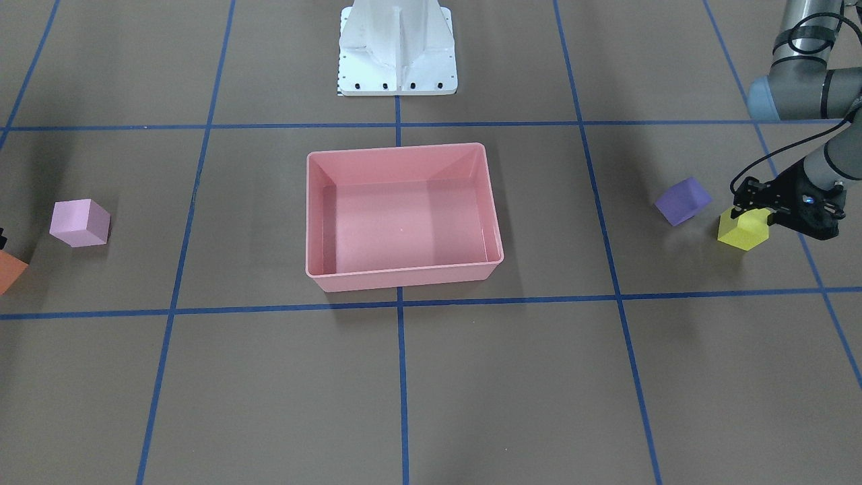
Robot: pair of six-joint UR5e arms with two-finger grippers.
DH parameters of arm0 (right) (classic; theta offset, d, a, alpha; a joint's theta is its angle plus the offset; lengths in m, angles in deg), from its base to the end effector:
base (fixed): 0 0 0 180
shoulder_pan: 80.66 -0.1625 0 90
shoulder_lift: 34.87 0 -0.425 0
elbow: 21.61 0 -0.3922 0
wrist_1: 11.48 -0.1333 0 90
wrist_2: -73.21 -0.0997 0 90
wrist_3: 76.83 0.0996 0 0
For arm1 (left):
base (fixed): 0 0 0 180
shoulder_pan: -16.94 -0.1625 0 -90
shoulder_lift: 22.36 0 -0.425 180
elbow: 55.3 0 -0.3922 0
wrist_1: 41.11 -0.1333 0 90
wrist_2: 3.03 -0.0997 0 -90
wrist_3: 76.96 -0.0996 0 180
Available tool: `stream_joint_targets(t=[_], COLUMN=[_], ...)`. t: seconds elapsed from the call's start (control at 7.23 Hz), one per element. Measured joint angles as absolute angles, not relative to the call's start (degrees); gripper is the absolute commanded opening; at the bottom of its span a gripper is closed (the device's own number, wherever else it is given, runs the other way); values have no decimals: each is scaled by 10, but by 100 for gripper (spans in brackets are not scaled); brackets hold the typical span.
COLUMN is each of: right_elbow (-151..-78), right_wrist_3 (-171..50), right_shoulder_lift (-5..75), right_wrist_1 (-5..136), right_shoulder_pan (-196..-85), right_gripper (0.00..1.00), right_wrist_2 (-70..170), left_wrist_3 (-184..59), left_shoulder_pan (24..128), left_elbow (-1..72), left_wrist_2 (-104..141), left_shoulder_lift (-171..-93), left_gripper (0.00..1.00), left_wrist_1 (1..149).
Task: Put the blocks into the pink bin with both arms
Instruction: 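Lift the yellow cube with the left gripper and carry it toward the pink bin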
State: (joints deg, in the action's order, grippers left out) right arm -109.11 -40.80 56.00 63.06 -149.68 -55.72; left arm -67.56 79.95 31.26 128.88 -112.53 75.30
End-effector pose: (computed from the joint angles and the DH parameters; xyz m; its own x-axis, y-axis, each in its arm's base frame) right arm -0.1126 -0.4910 0.6654 0.7552 0.2124 0.6201 -0.1164 0.9745 -0.1920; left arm 0.1736 -0.4880 0.6388 0.6049 0.4301 -0.6702 -0.3229 0.9018 0.2874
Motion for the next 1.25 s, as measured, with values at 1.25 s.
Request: stream_joint_targets(t=[1.25], right_elbow=[-1063], right_wrist_3=[-287], right_shoulder_lift=[526], right_wrist_1=[583], right_shoulder_pan=[-1496], right_gripper=[99], right_wrist_2=[-556], left_wrist_3=[-507], left_shoulder_pan=[801], left_elbow=[549], left_wrist_2=[1350], left_shoulder_lift=[-1291], left_gripper=[0], left_wrist_1=[408])
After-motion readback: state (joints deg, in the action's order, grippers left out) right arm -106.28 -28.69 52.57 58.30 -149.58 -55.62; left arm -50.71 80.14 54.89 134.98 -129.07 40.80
